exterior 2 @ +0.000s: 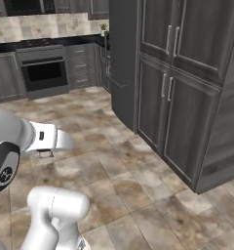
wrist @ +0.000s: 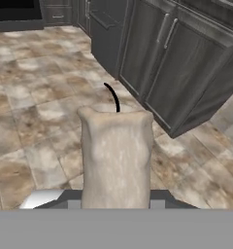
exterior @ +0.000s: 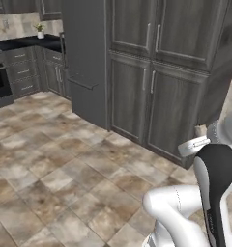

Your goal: Pick the candle and candle from the dining table and place them in the open cabinet. Close the cabinet after placing the objects.

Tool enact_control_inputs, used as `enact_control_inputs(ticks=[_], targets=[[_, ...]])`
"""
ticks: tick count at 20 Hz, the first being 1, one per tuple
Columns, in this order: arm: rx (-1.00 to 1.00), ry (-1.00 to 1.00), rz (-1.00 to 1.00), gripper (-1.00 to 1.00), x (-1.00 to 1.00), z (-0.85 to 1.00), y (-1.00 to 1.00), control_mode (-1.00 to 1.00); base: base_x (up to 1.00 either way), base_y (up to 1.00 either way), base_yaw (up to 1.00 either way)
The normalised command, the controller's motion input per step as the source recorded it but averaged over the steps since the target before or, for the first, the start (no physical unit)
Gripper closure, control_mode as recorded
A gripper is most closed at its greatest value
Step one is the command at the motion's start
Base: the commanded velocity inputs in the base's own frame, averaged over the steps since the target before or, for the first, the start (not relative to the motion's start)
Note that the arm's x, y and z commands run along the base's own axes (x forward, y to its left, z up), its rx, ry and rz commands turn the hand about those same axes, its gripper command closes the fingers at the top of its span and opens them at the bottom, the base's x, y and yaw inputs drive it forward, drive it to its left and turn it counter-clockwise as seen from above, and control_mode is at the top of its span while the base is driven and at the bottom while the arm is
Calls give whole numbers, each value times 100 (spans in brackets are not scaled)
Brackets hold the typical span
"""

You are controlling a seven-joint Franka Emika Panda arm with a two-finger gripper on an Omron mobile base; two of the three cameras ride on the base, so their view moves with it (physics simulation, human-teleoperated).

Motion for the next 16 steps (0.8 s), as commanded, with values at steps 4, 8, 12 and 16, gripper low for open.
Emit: enact_control_inputs(ticks=[4, 8, 12, 16], targets=[[0, 0, 0, 100, 0, 0, 0, 100, 71, 31, 0], [0, 0, 0, 100, 0, 0, 0, 100, 69, 28, 0], [0, 0, 0, 100, 0, 0, 0, 100, 72, 28, 0], [0, 0, 0, 100, 0, 0, 0, 100, 68, 21, 0]])
